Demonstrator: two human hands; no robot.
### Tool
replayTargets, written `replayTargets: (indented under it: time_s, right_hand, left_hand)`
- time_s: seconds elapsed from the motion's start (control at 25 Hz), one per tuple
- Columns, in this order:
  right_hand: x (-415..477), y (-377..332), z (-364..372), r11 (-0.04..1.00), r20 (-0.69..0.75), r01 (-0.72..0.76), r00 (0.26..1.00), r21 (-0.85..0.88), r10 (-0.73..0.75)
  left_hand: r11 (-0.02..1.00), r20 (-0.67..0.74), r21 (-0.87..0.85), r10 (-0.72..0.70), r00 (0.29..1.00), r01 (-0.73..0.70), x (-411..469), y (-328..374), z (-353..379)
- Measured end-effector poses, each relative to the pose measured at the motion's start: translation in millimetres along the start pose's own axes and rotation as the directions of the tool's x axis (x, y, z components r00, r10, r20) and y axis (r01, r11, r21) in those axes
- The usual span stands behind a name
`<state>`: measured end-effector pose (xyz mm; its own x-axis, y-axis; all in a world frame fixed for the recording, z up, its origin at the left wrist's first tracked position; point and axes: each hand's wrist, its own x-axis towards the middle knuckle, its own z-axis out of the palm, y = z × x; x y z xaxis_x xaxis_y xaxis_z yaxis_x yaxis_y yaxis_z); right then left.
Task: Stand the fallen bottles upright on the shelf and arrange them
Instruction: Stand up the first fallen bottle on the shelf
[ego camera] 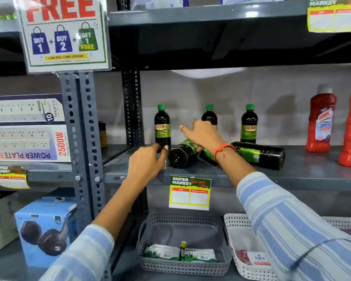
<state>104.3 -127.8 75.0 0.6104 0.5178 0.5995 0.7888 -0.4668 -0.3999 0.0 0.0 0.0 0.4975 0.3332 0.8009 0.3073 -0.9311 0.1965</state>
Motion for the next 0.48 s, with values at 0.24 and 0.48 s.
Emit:
replayTargets:
  time_s: [0.24, 0.48]
  right_hand:
    - [16.2, -16.5, 29.8, 0.940, 0.314, -0.327, 0.885, -0.103, 0.342]
    - [27.5, -29.9, 47.2, 0.903, 0.273, -0.428, 0.864, -0.045, 0.423]
  left_hand:
    - [0.974, 0.043, 0.185, 0.123, 0.991, -0.129, -32.5, -54.1, 10.5]
    - [0.976, -0.046, 0.169, 0.148, 0.988, -0.138, -32.8, -62.2, 11.3]
